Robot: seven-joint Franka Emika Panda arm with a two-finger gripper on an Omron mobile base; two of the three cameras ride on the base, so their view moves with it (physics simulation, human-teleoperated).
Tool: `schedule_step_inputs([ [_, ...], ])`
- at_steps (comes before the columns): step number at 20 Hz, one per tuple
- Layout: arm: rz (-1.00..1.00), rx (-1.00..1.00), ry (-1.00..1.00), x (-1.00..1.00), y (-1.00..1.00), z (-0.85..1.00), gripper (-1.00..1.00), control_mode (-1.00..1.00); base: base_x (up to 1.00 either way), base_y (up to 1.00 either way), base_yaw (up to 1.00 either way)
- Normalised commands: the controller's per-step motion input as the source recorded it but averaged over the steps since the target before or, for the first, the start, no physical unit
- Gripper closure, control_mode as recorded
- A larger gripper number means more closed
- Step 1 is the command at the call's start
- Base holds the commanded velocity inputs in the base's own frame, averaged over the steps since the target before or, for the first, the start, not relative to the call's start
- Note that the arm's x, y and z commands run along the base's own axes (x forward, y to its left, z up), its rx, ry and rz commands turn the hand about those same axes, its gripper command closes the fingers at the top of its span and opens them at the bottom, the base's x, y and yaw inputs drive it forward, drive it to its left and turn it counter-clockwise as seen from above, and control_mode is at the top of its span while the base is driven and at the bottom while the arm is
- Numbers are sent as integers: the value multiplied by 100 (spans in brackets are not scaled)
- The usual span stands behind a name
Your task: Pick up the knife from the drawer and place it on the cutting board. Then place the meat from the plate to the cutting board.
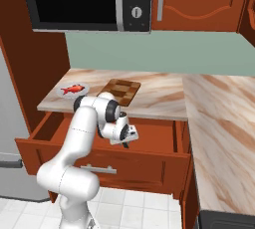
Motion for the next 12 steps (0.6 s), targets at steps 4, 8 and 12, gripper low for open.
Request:
schedule_step_inputs([
  [4,0,0,0,0,0,0,100,-100,0,0,0],
  [8,0,0,0,-6,0,0,100,-100,0,0,0],
  [12,2,0,0,-21,0,0,100,-100,0,0,0],
])
